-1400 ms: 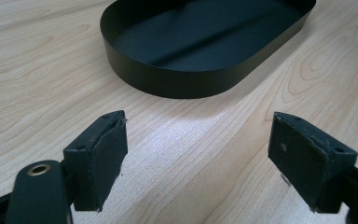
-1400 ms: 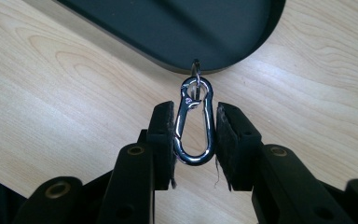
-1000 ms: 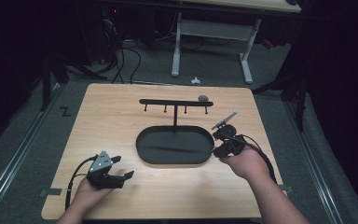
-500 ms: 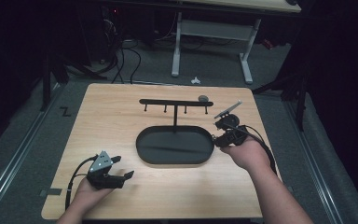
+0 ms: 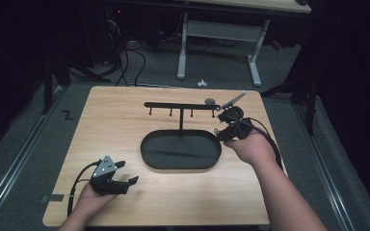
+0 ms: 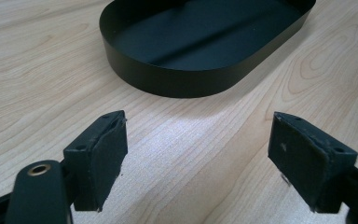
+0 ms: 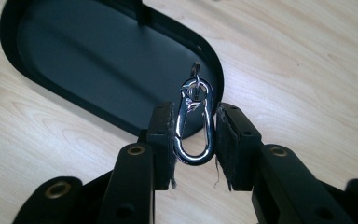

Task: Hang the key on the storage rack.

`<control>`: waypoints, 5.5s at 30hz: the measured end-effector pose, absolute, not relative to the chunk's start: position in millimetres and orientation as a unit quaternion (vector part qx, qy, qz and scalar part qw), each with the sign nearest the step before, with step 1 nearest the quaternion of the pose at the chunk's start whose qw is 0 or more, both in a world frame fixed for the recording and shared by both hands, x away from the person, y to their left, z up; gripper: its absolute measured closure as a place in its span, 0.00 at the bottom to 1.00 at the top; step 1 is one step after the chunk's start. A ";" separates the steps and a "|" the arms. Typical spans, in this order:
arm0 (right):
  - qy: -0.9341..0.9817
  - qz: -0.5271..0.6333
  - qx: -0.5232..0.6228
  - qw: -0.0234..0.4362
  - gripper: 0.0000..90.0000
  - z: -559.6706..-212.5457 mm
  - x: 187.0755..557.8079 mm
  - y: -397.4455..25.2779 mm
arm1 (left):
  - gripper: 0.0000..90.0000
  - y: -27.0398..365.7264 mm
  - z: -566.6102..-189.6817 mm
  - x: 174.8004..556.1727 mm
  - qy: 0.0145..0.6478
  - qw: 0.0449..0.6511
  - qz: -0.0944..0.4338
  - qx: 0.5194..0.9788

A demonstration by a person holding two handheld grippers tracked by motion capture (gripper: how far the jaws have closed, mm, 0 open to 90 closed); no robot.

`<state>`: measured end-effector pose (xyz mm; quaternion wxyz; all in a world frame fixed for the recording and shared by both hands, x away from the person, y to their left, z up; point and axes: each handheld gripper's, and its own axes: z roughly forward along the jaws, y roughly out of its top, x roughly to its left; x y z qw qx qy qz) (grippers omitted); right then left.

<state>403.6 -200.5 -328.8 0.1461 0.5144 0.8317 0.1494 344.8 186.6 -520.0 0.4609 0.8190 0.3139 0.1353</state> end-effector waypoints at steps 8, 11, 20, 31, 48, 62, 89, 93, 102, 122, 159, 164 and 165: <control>0.834 0.156 0.508 0.151 0.76 -319.6 414.1 -187.6 | 0.22 186.9 -519.9 344.9 0.314 0.461 0.135 0.819; 0.836 0.157 0.503 0.154 0.76 -317.4 417.1 -184.5 | 0.22 187.4 -519.7 345.0 0.315 0.462 0.135 0.818; 0.833 0.160 0.504 0.159 0.76 -308.0 422.7 -179.7 | 0.22 187.4 -519.8 344.9 0.315 0.462 0.135 0.818; 0.832 0.163 0.505 0.165 0.76 -300.9 425.0 -181.8 | 0.22 187.4 -519.9 345.0 0.315 0.462 0.134 0.818; 0.820 0.165 0.522 0.171 0.76 -299.0 430.2 -194.3 | 0.22 187.0 -520.3 345.2 0.314 0.461 0.134 0.819; 0.811 0.171 0.533 0.169 0.76 -303.2 441.8 -199.0 | 0.22 186.8 -521.0 345.4 0.315 0.459 0.133 0.820; 0.806 0.172 0.539 0.175 0.75 -305.5 454.9 -199.2 | 0.22 188.1 -521.2 344.7 0.315 0.458 0.133 0.821; 0.807 0.173 0.537 0.173 0.75 -305.8 453.9 -198.3 | 0.22 188.0 -521.1 344.6 0.315 0.458 0.133 0.821; 0.806 0.176 0.537 0.176 0.75 -304.3 453.2 -200.3 | 0.22 187.8 -521.2 344.6 0.315 0.458 0.133 0.821; 0.805 0.171 0.543 0.167 0.70 -323.7 440.6 -209.9 | 0.22 186.1 -521.3 344.9 0.313 0.459 0.133 0.821; 0.738 0.284 0.570 0.221 0.54 -481.8 317.5 -253.1 | 0.22 181.7 -523.6 345.0 0.308 0.444 0.136 0.831; 0.704 0.347 0.559 0.268 0.56 -513.8 277.2 -259.8 | 0.22 178.9 -525.5 343.8 0.307 0.440 0.134 0.833; 0.707 0.358 0.559 0.244 0.53 -511.4 274.9 -261.2 | 0.22 177.8 -525.7 343.6 0.306 0.438 0.134 0.835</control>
